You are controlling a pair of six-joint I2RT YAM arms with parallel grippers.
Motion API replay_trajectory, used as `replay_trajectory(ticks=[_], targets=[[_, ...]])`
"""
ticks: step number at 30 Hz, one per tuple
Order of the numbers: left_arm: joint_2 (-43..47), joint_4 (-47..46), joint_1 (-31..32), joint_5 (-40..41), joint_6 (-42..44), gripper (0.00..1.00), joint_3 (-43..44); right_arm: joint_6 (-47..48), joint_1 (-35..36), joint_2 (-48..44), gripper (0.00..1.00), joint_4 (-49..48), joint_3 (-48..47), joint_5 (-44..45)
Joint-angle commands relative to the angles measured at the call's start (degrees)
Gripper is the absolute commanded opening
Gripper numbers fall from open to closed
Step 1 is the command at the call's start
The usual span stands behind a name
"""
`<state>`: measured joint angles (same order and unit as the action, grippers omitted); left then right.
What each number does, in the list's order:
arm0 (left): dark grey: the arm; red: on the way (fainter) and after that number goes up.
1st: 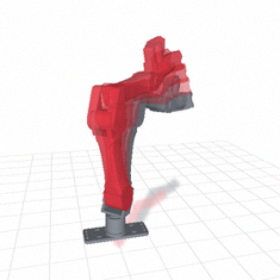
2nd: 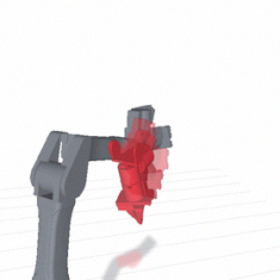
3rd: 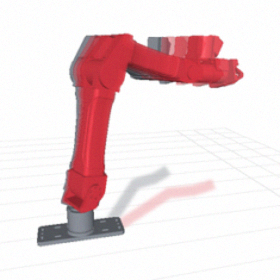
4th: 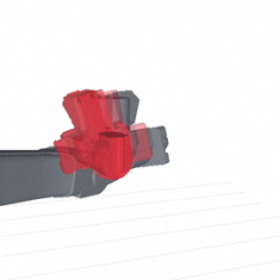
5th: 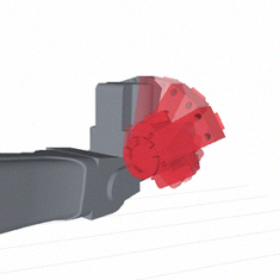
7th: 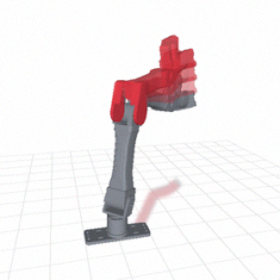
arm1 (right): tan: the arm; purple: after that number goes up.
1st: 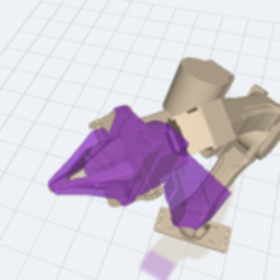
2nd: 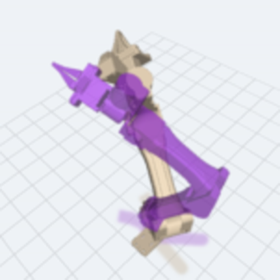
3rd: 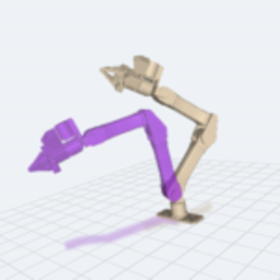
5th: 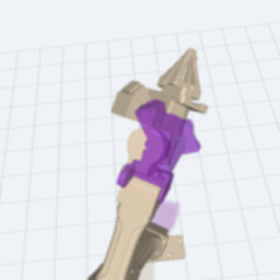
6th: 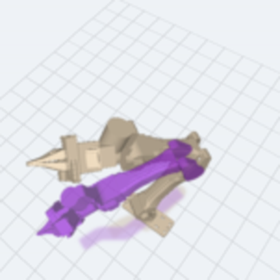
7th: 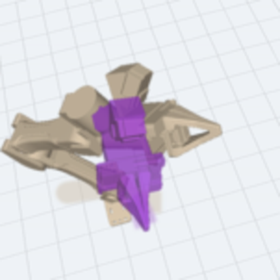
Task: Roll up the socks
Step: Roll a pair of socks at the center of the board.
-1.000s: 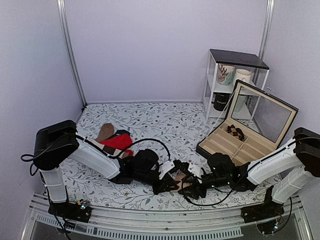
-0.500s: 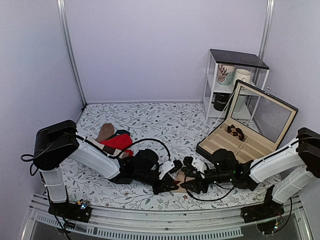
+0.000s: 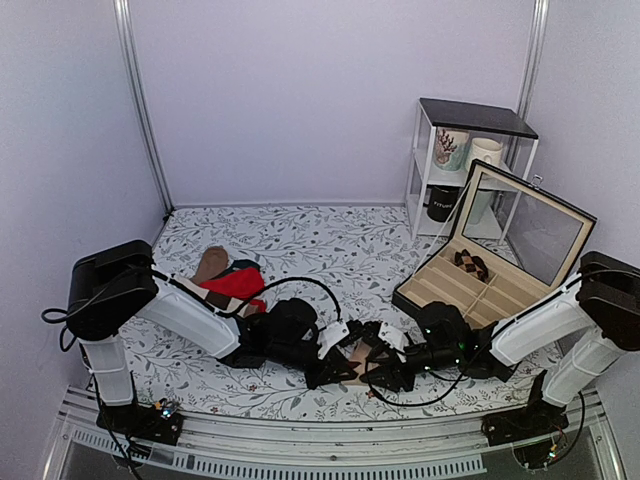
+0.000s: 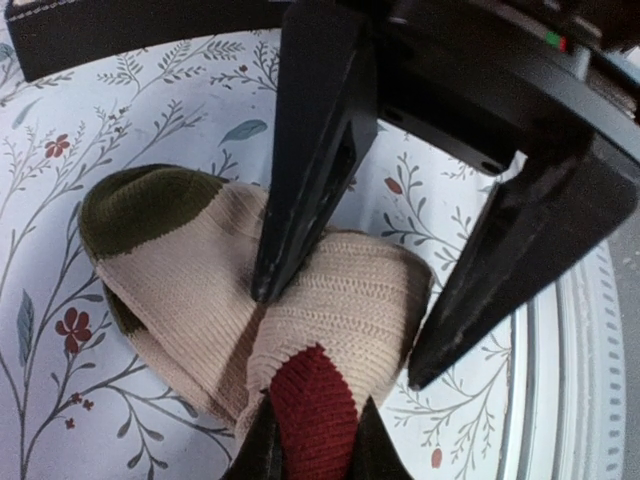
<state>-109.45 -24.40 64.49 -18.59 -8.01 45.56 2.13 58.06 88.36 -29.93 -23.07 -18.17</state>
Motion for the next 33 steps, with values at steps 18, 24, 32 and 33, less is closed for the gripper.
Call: replay_trajectory(ticks=[18,24,32,33], targets=[[12.61,1.84,1.66,22.09,4.81,0.73,-8.74,-17.69,-0.12,8.90,0.11,-11.34,5.57,-3.67],[21.61,-13.36,2.56,28.04,10.89,0.99,-15.96,-26.62,-0.14,11.38,0.11,-16.40,8.78,-6.06],[18.97,-15.63,1.99,23.89,8.03,0.99,-15.36,-40.33,-0.06,21.02,0.11,-37.11,16.96,-5.46],[18.71,-15.36,1.98,22.32,8.09,0.99,-14.97,-41.71,-0.06,22.58,0.11,-39.99,17.68,-5.22]])
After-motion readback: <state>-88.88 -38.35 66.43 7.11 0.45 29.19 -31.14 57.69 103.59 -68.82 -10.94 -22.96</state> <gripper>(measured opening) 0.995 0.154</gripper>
